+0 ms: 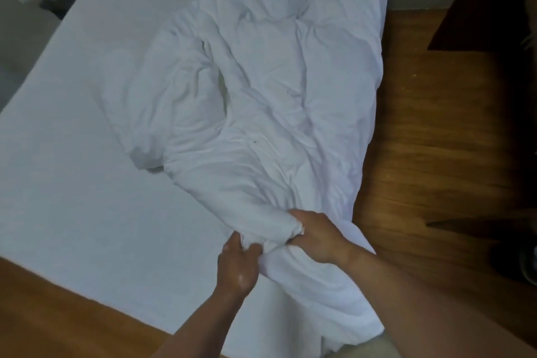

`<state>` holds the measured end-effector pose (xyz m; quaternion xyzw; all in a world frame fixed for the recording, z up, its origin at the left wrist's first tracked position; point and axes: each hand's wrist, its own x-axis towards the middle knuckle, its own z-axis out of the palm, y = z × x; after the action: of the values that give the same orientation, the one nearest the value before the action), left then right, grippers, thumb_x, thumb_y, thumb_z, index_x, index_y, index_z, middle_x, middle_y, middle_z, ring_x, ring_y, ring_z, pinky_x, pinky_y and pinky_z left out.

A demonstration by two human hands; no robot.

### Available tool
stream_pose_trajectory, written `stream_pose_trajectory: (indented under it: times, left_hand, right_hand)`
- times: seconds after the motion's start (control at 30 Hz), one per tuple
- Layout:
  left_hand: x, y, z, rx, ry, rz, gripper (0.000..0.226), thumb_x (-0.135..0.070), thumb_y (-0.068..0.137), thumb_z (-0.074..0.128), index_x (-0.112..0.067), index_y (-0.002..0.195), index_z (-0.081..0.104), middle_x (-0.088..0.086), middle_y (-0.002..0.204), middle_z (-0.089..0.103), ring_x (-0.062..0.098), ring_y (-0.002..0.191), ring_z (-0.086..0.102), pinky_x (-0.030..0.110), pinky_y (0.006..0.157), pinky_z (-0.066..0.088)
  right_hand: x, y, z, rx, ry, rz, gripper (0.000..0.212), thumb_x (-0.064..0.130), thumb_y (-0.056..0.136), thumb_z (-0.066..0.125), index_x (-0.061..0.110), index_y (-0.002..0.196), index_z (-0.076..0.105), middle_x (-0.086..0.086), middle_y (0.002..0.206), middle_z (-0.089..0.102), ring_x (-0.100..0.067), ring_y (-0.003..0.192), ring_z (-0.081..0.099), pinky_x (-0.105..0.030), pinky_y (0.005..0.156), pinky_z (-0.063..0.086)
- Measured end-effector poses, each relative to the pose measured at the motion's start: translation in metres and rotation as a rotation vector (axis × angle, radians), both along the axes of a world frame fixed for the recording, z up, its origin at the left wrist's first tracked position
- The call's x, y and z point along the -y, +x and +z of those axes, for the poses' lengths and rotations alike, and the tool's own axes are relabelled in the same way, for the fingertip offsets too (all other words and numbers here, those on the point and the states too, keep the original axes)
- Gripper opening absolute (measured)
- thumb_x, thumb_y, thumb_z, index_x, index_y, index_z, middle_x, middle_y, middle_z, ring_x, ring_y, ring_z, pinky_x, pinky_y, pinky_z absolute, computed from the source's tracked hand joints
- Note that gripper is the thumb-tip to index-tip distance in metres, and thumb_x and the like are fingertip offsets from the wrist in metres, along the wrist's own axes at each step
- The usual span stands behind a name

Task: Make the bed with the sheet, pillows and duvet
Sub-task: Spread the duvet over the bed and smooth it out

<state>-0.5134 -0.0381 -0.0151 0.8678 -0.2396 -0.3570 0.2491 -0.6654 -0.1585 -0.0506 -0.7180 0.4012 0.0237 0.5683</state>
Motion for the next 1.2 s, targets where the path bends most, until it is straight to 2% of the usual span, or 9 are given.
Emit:
stream_pose_trajectory:
  times: [0.1,0.23,0.43,0.53,0.73,0.83,0.97,1.1,1.2]
  left_hand:
    - [-0.063,0.035,-0.004,-0.004,0.047,-0.166,0.02,-0.014,0.083,0.062,-0.032,0.092,0.06,-0.012,0.079,0.069,0.007,0.075,0.063,0.014,0.06,0.045]
    - [-0.079,0.114,-0.038,-0.321,0.166,-0.494,0.017,-0.026,0.087,0.064,-0.041,0.094,0.068,-0.019,0.079,0.071,-0.002,0.072,0.063,0.016,0.064,0.045]
    - [-0.01,0.224,-0.129,-0.431,0.237,0.029,0.051,-0.033,0.089,0.071,-0.012,0.13,0.05,0.021,0.114,0.066,0.036,0.104,0.066,0.045,0.092,0.053]
    - [0.018,0.213,-0.146,-0.773,0.117,0.13,0.068,-0.051,0.067,0.078,-0.023,0.126,0.06,0.004,0.108,0.075,0.025,0.095,0.073,0.043,0.073,0.061]
    - [0.038,0.182,-0.174,-1.078,0.022,0.247,0.044,-0.039,0.102,0.049,-0.014,0.137,0.057,0.016,0.128,0.065,0.037,0.119,0.059,0.054,0.102,0.048]
    - [0.029,0.19,-0.159,-1.143,-0.057,0.213,0.041,-0.043,0.102,0.047,-0.02,0.133,0.061,0.013,0.123,0.069,0.037,0.111,0.065,0.056,0.093,0.053]
    - [-0.027,0.229,-0.134,-0.73,-0.105,0.108,0.01,-0.021,0.096,0.061,-0.018,0.102,0.068,0.01,0.104,0.075,0.026,0.083,0.072,0.033,0.065,0.058]
    - [-0.125,0.256,-0.099,-0.492,-0.104,0.114,0.012,-0.011,0.092,0.06,-0.006,0.098,0.069,0.018,0.092,0.073,0.028,0.075,0.067,0.033,0.06,0.055]
    - [-0.207,0.257,-0.063,-0.408,-0.174,0.04,0.011,-0.013,0.092,0.06,-0.016,0.09,0.071,0.0,0.084,0.076,0.022,0.081,0.071,0.033,0.074,0.055]
  right_hand:
    - [-0.035,0.015,-0.017,-0.029,0.044,0.147,0.047,0.038,0.084,0.077,0.027,0.128,0.064,0.006,0.123,0.068,-0.01,0.113,0.063,-0.025,0.098,0.048]
    - [-0.072,0.022,-0.024,-0.008,0.068,0.02,0.029,0.034,0.083,0.08,0.038,0.111,0.071,0.026,0.106,0.07,0.013,0.102,0.061,-0.012,0.09,0.045]
    - [-0.086,0.018,0.006,-0.065,0.085,-0.339,0.044,0.001,0.085,0.072,0.039,0.107,0.075,0.017,0.109,0.074,0.0,0.102,0.067,-0.018,0.084,0.052]
    - [-0.089,0.024,0.01,-0.165,0.063,-0.407,0.039,0.001,0.087,0.069,0.035,0.107,0.072,0.02,0.105,0.073,0.004,0.098,0.065,-0.011,0.079,0.048]
    - [-0.113,0.035,-0.006,-0.537,-0.163,-0.501,0.01,0.021,0.096,0.059,0.026,0.091,0.065,0.008,0.092,0.069,-0.018,0.089,0.061,-0.034,0.079,0.047]
    - [-0.134,0.042,-0.011,-0.71,-0.266,-0.494,0.011,0.03,0.096,0.051,0.029,0.096,0.061,0.007,0.091,0.067,-0.021,0.087,0.059,-0.037,0.079,0.049]
    - [-0.154,0.052,-0.015,-0.839,-0.344,-0.402,0.013,0.037,0.095,0.044,0.035,0.102,0.055,0.009,0.093,0.063,-0.02,0.089,0.057,-0.038,0.079,0.045]
    - [-0.189,0.065,-0.007,-0.912,-0.309,-0.413,0.016,0.035,0.096,0.044,0.032,0.11,0.052,0.005,0.104,0.062,-0.022,0.101,0.058,-0.037,0.079,0.039]
    - [-0.231,0.099,0.01,-0.687,-0.351,-0.459,0.058,0.022,0.089,0.055,0.03,0.143,0.038,-0.003,0.145,0.043,-0.027,0.133,0.041,-0.04,0.108,0.035]
